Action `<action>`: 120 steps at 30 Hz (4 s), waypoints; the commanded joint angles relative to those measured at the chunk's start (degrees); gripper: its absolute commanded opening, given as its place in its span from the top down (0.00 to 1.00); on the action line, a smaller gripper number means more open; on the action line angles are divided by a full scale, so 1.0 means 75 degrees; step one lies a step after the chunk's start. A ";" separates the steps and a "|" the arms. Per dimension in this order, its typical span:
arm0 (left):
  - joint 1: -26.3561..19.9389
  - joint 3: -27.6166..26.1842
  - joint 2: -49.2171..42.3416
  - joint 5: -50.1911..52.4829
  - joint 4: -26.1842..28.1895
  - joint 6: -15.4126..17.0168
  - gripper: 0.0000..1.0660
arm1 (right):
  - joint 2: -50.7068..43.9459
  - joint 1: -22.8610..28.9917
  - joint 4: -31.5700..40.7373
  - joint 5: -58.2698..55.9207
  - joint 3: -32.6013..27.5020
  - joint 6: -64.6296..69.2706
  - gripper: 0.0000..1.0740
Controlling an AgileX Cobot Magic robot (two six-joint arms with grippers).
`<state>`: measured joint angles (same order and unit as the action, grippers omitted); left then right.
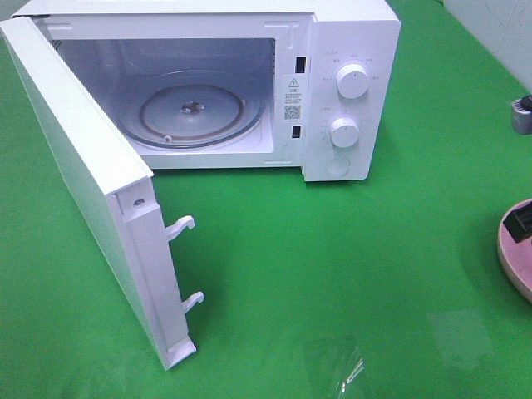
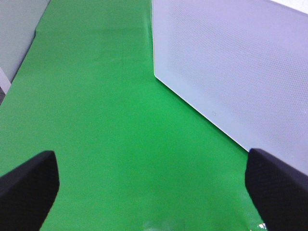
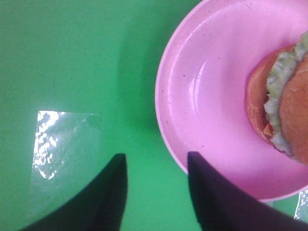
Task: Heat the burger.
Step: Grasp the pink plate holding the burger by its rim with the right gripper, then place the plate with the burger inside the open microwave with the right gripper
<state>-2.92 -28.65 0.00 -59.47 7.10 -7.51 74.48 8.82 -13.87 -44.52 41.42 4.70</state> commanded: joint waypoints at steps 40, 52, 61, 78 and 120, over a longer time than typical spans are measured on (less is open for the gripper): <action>-0.0023 0.0023 0.0000 0.0015 0.0046 -0.0008 0.08 | 0.2223 -0.0741 -0.0420 0.1490 0.0008 -0.0145 0.14; -0.0023 0.0023 0.0000 0.0015 0.0046 -0.0008 0.08 | 0.3079 -0.1001 -0.0390 0.1986 0.0008 -0.0145 0.17; -0.0023 0.0023 0.0000 0.0015 0.0046 -0.0008 0.08 | 0.3270 -0.1001 -0.0222 0.2139 0.0008 -0.0145 0.22; -0.0023 0.0023 0.0000 0.0015 0.0046 -0.0008 0.08 | 0.3270 -0.1001 -0.0145 0.2353 0.0000 -0.0153 0.27; -0.0023 0.0023 0.0000 0.0015 0.0046 -0.0008 0.08 | 0.3598 -0.0978 -0.0145 0.2506 0.0000 0.0283 1.00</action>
<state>-2.92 -28.65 0.00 -59.47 7.10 -7.51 101.13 1.49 -15.81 -25.73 41.60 6.07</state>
